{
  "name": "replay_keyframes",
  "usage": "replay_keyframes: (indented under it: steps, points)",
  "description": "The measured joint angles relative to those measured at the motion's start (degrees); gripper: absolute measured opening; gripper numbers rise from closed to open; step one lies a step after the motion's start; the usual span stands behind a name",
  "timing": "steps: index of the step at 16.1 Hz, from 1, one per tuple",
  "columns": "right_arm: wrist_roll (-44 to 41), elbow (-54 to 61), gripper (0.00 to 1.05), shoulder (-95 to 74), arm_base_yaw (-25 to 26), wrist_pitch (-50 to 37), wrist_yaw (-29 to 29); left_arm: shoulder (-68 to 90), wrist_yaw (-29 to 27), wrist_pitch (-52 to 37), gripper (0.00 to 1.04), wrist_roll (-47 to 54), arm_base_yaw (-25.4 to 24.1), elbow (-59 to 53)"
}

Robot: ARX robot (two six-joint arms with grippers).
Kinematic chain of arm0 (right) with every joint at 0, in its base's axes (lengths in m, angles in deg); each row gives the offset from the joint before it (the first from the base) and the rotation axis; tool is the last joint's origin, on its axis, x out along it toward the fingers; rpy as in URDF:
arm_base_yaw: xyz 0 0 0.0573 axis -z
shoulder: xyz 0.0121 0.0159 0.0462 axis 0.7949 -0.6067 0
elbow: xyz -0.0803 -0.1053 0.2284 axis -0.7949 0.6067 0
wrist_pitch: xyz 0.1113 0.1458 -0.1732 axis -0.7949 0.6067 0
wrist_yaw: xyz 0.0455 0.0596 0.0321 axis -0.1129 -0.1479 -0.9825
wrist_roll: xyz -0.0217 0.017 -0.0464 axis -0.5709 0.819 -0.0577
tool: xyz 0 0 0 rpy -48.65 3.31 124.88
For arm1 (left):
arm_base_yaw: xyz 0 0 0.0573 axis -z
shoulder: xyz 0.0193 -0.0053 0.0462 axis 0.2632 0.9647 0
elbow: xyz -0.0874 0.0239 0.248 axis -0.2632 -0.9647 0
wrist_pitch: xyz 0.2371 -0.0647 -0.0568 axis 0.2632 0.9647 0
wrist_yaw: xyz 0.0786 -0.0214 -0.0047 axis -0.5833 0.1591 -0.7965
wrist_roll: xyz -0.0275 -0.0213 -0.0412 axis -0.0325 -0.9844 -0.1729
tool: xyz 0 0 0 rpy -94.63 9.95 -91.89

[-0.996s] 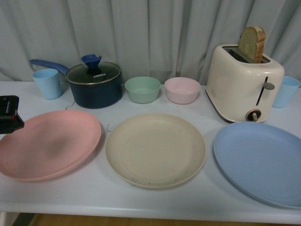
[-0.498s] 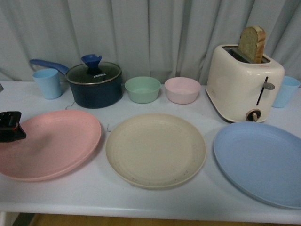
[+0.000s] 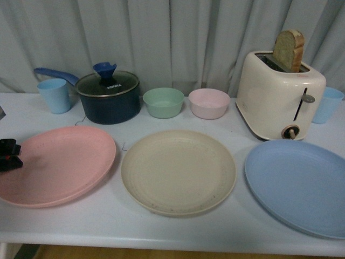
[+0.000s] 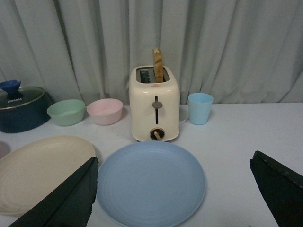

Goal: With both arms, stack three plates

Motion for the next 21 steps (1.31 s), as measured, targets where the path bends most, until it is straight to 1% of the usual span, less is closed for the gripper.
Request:
replay_keyframes:
  steps: [4,5,6,8,12,14,15,17,21]
  points:
    - [0.00,0.00,0.98,0.00,0.00,0.00,0.00,0.17,1.42,0.07,0.14,-0.44,-0.26,0.85]
    - [0.00,0.00,0.98,0.00,0.00,0.00,0.00,0.15,2.45,-0.13,0.07,-1.18,-0.50,1.14]
    - [0.00,0.00,0.98,0.00,0.00,0.00,0.00,-1.09,3.76,0.07,0.03,-2.29,-0.92,0.81]
    - [0.00,0.00,0.98,0.00,0.00,0.00,0.00,-4.81,2.19,0.96,0.03,-3.04,-1.01,-0.98]
    - [0.00,0.00,0.98,0.00,0.00,0.00,0.00,-18.73,-3.78,3.54,0.03,-3.63,-1.46,-5.90]
    - [0.00,0.00,0.98,0.00,0.00,0.00,0.00,-23.43,-4.98,4.48,0.03,-3.13,-0.39,-6.88]
    - [0.00,0.00,0.98,0.00,0.00,0.02,0.00,-25.92,-5.27,4.76,0.03,-3.19,0.83,-7.37]
    - [0.00,0.00,0.98,0.00,0.00,0.02,0.00,-31.36,-5.90,5.29,0.03,-4.17,5.38,-8.37]
    - [0.00,0.00,0.98,0.00,0.00,0.00,0.00,-33.92,-8.17,4.66,0.03,-8.59,13.99,-9.25]
